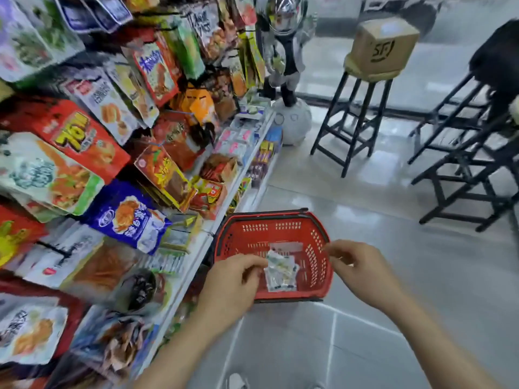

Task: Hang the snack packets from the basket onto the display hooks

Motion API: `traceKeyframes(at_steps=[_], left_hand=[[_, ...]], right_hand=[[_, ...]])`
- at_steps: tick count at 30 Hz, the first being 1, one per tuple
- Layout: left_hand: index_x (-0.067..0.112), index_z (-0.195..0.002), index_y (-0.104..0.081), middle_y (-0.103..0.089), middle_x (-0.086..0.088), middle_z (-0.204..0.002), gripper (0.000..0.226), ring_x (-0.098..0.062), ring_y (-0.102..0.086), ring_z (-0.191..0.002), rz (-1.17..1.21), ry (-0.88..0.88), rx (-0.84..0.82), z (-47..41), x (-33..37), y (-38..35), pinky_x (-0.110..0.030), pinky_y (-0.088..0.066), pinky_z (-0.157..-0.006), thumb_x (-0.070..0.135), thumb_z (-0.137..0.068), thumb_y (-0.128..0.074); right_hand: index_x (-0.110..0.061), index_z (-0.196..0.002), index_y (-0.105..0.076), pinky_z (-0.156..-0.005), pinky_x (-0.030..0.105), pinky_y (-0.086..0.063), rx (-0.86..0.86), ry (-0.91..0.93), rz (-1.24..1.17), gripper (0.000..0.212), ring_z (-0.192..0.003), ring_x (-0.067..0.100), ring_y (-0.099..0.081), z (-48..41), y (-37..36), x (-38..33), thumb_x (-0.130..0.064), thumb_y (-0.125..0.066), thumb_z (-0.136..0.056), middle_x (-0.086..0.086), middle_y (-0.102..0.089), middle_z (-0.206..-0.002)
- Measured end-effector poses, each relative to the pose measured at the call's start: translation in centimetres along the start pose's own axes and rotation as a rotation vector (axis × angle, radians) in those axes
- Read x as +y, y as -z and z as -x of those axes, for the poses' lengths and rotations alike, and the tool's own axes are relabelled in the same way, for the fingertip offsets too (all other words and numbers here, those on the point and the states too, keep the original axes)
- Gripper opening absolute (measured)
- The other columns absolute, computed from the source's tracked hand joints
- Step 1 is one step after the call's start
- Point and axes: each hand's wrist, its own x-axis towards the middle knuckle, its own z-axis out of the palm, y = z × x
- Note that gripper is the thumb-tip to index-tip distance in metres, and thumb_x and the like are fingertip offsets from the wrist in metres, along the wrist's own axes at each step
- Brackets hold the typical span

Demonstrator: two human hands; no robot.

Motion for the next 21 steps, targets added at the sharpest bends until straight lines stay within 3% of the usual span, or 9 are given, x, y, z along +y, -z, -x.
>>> traceKeyframes(at_steps=[2,5,9,11,13,16,19,21], left_hand=[[0.027,-0.098,-0.075,-0.070,0.015,-0.097,0.023,0.000,-0.060,-0.083,0.004,0.062,-0.055,-0.8,-1.5,-3.4,-0.018,-0.046,-0.079,0.010,-0.089,-0.063],[0.025,-0.099,-0.074,-0.068,0.015,-0.098,0.023,0.003,-0.056,-0.078,-0.009,0.157,-0.091,-2.8,-4.8,-7.4,-0.015,-0.044,-0.078,0.009,-0.090,-0.061],[0.022,-0.111,-0.069,-0.064,0.012,-0.107,0.031,-0.009,-0.060,-0.102,-0.002,0.250,-0.133,-7.2,-11.1,-12.3,-0.022,-0.044,-0.091,0.005,-0.089,-0.057],[0.021,-0.119,-0.065,-0.063,0.008,-0.116,0.037,-0.012,-0.058,-0.110,-0.020,0.277,-0.153,-10.1,-15.0,-15.3,-0.030,-0.044,-0.099,0.004,-0.088,-0.056],[0.021,-0.124,-0.062,-0.061,0.004,-0.122,0.041,-0.015,-0.055,-0.115,-0.064,0.261,-0.196,-13.6,-19.7,-19.1,-0.029,-0.041,-0.101,0.005,-0.087,-0.056],[0.018,-0.124,-0.062,-0.061,-0.001,-0.123,0.042,-0.020,-0.053,-0.117,-0.148,0.244,-0.275,-18.8,-27.2,-25.6,-0.025,-0.034,-0.100,0.005,-0.084,-0.059],[0.014,-0.119,-0.064,-0.064,-0.008,-0.119,0.040,-0.028,-0.056,-0.114,-0.214,0.235,-0.343,-23.2,-34.6,-32.5,-0.030,-0.035,-0.100,0.004,-0.080,-0.061],[0.016,-0.125,-0.059,-0.059,-0.006,-0.126,0.043,-0.028,-0.052,-0.118,-0.287,0.191,-0.390,-25.6,-38.7,-36.5,-0.033,-0.035,-0.104,0.009,-0.083,-0.058]], right_hand=[[-0.024,-0.103,-0.072,-0.079,0.019,-0.047,-0.069,-0.088,-0.010,0.023,-0.088,0.007,-0.066,-1.1,-1.7,3.8,-0.011,-0.061,-0.088,-0.010,-0.073,-0.097],[-0.025,-0.110,-0.068,-0.077,0.021,-0.046,-0.159,-0.201,-0.039,0.029,-0.089,0.009,-0.067,-3.7,-5.2,8.5,-0.011,-0.060,-0.087,-0.010,-0.072,-0.097],[-0.019,-0.130,-0.055,-0.089,0.020,-0.043,-0.223,-0.338,-0.144,0.045,-0.102,0.012,-0.061,-8.6,-10.6,12.5,-0.003,-0.058,-0.088,-0.003,-0.065,-0.115],[-0.016,-0.136,-0.051,-0.088,0.015,-0.039,-0.238,-0.343,-0.141,0.050,-0.104,0.013,-0.058,-12.1,-13.8,14.7,-0.002,-0.058,-0.088,-0.002,-0.061,-0.117],[-0.014,-0.139,-0.048,-0.089,0.011,-0.034,-0.256,-0.324,-0.093,0.053,-0.116,0.016,-0.056,-16.2,-17.6,17.5,-0.005,-0.060,-0.089,0.001,-0.059,-0.128],[-0.013,-0.145,-0.039,-0.099,0.017,-0.031,-0.334,-0.314,0.000,0.060,-0.130,0.019,-0.048,-23.1,-24.3,22.7,-0.013,-0.062,-0.089,0.004,-0.047,-0.145],[-0.009,-0.148,-0.031,-0.108,0.024,-0.027,-0.399,-0.287,0.099,0.064,-0.137,0.024,-0.038,-29.2,-30.8,28.2,-0.011,-0.057,-0.089,0.010,-0.039,-0.150],[-0.010,-0.150,-0.023,-0.113,0.029,-0.023,-0.410,-0.221,0.253,0.069,-0.140,0.027,-0.030,-32.7,-34.6,31.8,-0.014,-0.056,-0.089,0.011,-0.030,-0.153]])
